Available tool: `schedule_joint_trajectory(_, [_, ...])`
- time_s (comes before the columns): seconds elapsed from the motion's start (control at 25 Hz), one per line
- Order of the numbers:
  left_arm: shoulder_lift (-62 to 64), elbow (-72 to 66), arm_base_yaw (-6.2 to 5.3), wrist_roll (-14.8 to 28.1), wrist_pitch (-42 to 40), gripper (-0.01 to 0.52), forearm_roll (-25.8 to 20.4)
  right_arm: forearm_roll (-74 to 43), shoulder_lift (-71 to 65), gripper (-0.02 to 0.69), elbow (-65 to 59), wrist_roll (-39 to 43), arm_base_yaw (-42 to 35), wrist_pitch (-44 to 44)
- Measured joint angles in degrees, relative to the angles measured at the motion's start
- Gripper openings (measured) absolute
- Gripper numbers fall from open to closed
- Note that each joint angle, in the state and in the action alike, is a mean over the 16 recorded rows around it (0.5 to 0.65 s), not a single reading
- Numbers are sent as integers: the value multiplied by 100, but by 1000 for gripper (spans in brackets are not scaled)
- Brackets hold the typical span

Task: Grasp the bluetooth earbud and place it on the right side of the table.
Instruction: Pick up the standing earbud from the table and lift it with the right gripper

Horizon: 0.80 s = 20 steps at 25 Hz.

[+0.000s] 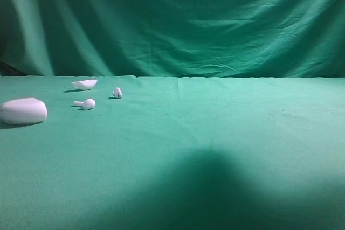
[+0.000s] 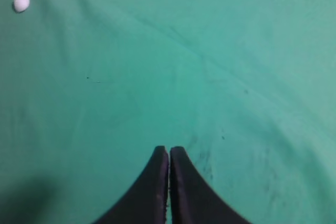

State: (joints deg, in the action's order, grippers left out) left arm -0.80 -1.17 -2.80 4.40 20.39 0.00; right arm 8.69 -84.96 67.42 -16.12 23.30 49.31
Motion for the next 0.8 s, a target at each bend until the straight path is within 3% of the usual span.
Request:
schedule_joint_trajectory(0.16, [0, 0, 0, 0, 0, 0, 0, -10, -1097, 43, 1020, -183, 454, 302])
schedule_joint_trajectory(0.4, [0, 0, 0, 0, 0, 0, 0, -10, -2589, 181, 2614, -320, 996, 641])
schedule_joint_trajectory(0.64, [0, 0, 0, 0, 0, 0, 0, -35, -3916, 337, 4255, 14, 1365, 933])
schedule_joint_trajectory(0.8, [0, 0, 0, 0, 0, 0, 0, -87, -4651, 405, 5194, 351, 1508, 1084])
